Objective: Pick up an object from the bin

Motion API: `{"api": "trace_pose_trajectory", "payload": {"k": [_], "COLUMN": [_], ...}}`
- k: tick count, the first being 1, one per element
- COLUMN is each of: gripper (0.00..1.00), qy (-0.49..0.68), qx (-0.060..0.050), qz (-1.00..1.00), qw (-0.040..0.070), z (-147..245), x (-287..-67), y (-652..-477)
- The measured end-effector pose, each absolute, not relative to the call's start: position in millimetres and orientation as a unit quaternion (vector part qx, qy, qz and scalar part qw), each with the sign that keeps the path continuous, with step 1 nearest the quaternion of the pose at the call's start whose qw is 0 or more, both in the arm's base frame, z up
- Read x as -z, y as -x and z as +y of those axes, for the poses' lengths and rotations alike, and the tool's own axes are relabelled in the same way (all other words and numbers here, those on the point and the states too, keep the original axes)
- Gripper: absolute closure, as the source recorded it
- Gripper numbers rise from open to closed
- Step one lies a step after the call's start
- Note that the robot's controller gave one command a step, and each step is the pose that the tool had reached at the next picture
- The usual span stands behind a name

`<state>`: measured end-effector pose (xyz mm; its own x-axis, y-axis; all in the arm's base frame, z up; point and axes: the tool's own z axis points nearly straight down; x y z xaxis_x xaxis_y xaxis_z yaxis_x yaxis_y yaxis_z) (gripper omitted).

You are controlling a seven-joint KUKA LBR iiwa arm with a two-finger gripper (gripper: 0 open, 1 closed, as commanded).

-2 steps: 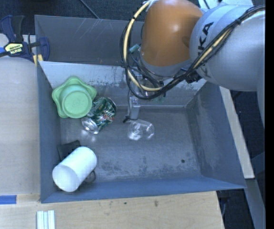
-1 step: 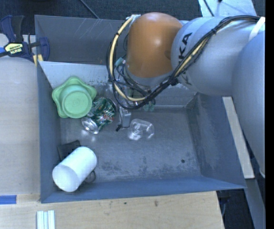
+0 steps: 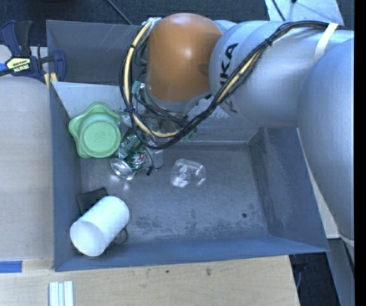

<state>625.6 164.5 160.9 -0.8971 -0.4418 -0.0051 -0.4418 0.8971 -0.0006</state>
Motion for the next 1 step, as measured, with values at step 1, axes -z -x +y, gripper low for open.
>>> {"api": "trace_pose_trajectory", "payload": {"k": [1], "gripper": [0.00], "qy": [0.285], "qx": [0.001], "qz": [0.959], "qw": [0.001], "z": [157.0], "x": [-148.3], "y": [-625.0]}}
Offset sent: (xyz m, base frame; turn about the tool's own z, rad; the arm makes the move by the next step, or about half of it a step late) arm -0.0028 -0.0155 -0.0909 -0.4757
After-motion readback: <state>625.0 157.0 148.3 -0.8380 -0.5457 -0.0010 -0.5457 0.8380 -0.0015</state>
